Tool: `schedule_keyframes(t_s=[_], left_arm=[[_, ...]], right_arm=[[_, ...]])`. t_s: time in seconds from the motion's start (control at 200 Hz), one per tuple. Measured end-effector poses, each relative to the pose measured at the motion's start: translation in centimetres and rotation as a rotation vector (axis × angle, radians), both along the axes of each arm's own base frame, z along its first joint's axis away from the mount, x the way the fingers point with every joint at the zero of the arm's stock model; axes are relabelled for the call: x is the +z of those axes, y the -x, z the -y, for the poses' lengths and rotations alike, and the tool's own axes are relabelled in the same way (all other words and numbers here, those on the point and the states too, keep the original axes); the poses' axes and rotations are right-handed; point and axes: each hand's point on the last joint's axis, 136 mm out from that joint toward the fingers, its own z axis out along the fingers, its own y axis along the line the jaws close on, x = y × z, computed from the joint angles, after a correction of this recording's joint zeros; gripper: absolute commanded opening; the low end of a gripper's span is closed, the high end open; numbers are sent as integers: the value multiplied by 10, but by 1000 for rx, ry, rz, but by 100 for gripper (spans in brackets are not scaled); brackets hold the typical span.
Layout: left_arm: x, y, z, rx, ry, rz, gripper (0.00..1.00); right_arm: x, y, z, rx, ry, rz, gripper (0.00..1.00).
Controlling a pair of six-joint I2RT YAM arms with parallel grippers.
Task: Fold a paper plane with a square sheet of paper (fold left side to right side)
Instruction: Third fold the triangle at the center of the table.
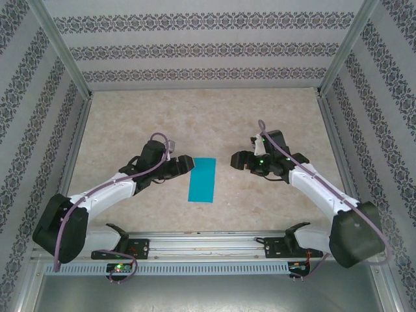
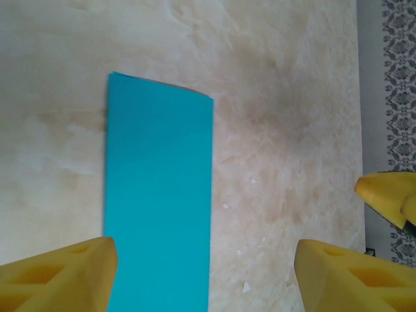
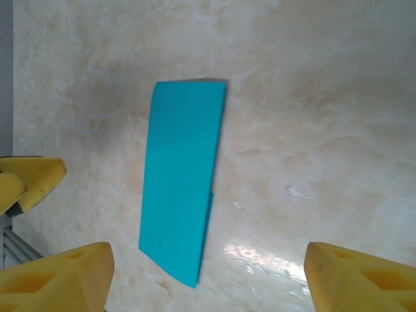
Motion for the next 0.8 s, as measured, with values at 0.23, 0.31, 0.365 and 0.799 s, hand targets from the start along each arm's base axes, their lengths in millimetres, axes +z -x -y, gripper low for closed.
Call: schedule_keyframes(t_s=[0.23, 0.31, 0.365, 0.799], left_arm=[[-5, 4, -16, 36, 29, -20, 67], [-4, 4, -19, 40, 35, -18, 67], [-2, 4, -20, 42, 38, -16, 66], [-6, 5, -24, 44, 46, -31, 58]], right_arm=[[-19, 2, -18, 36, -6, -71, 54], [-25, 1, -21, 34, -9, -87, 46], [-28, 0, -25, 38, -14, -93, 41], [-62, 2, -62, 88, -39, -163, 0]])
